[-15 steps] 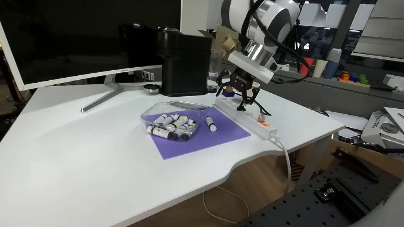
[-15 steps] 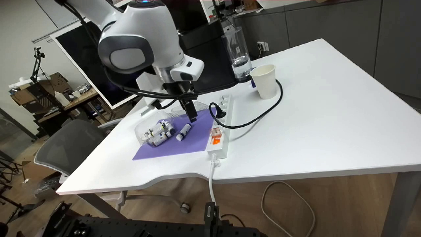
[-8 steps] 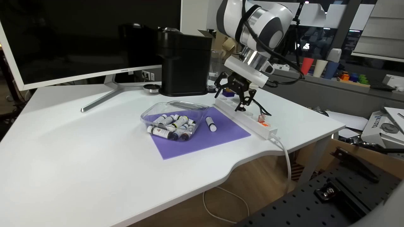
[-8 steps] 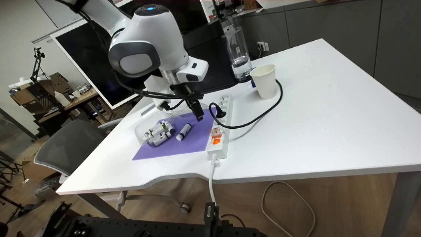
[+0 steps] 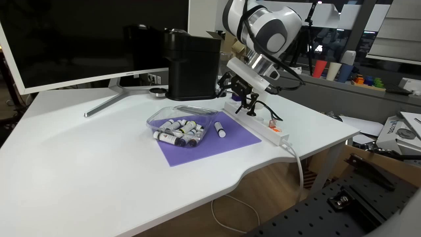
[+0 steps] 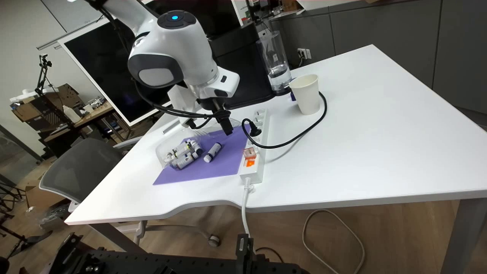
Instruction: Close the lid of the bowl
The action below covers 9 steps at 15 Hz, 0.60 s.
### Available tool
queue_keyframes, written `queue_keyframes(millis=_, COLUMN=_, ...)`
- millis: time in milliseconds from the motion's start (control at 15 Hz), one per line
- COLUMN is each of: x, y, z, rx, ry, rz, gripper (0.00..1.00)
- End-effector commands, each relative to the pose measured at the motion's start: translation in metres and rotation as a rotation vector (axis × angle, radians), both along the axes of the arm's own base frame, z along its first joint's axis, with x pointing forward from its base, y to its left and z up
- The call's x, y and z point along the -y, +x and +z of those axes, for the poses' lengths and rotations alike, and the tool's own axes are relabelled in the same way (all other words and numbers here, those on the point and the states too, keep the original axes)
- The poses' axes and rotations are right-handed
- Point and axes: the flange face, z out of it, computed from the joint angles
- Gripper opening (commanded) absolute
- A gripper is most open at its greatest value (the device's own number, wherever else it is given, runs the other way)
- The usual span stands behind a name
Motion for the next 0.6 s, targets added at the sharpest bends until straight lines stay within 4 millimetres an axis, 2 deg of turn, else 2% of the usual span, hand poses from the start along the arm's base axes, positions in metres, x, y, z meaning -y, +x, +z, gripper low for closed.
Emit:
queue_keyframes(millis=0, x=0.002, y=0.018, z=-0.014, rx=0.026, ry=0.036, rz=-0.021, gripper=1.00)
queue_keyframes(millis=267, x=0.002, y=0.032, z=-0.032, rx=0.019, ry=0.044, rz=-0.010, gripper=1.00)
queue_keyframes(millis=533, x=-0.004, y=0.049, z=-0.041, rx=0.040, ry=0.054, rz=0.033, gripper=1.00)
